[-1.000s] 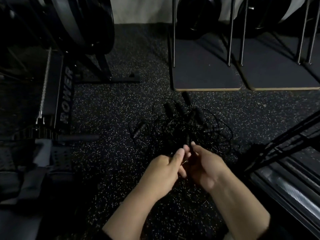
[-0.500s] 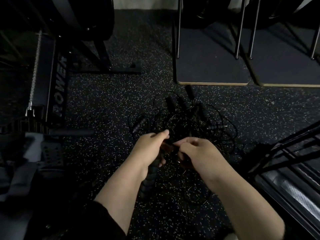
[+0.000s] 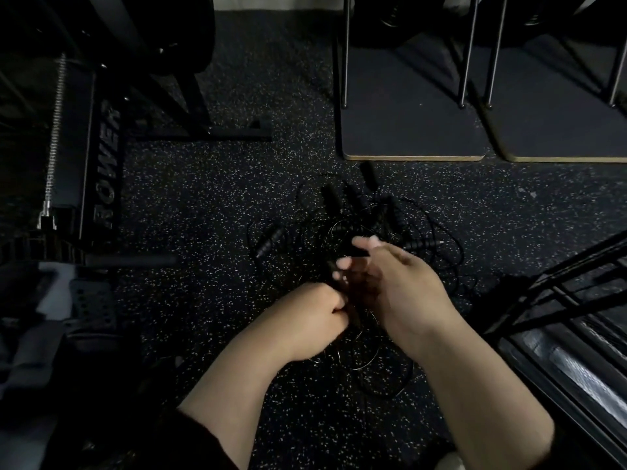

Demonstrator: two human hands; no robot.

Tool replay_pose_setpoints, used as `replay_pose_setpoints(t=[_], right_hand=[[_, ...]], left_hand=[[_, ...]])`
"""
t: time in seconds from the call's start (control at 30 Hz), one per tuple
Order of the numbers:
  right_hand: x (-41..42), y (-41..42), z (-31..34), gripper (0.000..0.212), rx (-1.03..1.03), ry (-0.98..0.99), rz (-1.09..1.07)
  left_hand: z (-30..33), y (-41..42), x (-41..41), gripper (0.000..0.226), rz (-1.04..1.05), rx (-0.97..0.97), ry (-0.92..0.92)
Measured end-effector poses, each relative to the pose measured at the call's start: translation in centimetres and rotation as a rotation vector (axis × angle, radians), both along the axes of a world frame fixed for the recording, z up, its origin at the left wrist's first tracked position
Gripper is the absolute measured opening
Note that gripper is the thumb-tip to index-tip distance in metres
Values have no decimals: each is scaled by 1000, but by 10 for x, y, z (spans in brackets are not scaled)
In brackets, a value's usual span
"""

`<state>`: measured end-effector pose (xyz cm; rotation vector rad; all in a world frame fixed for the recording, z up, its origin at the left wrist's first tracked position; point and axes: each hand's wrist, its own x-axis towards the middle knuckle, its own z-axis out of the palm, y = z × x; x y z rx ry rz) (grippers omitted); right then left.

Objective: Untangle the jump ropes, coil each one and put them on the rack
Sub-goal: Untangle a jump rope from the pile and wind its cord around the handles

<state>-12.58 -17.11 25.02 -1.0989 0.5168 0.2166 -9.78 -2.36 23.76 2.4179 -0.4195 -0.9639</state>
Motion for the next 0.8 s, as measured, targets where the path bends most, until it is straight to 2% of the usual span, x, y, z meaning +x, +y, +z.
replay_pose_setpoints(t=[0.07, 0.13, 0.23, 0.3, 0.37, 0.43, 0.53, 0.63, 0.7, 0.73, 0.8], right_hand=[[0, -3, 5, 33, 22, -47, -9], [-3, -5, 7, 31, -45, -62, 36], [-6, -5, 7, 43, -406, -72, 170], [-8, -3, 10, 48, -534, -110, 315], [-10, 5, 13, 37, -520, -109, 495], [-11, 11, 13, 22, -607, -103, 561], [-9, 12, 9, 8, -656, -95, 518], [-6, 9, 7, 14, -715, -111, 426], [-4, 6, 6, 17, -690, -107, 256], [-3, 3, 6, 17, -667, -104, 183], [-2, -3, 7, 18, -623, -108, 136]], left_hand=[[-6, 3, 1, 21, 50, 23, 19], [-7, 7, 2, 20, 93, 21, 48], [-5, 8, 2, 21, 43, 60, -1], [-1, 4, 0, 23, -47, 138, -4], [2, -1, -3, 26, -113, 201, 47], [5, -4, -5, 28, -143, 198, 59], [10, -7, -7, 36, -121, 171, 12], [6, -8, -8, 37, -90, 77, -18], [0, -3, -4, 24, -34, 20, -60], [-2, 0, 0, 16, 38, -7, -56], [-4, 6, 7, 22, 314, -117, 26]])
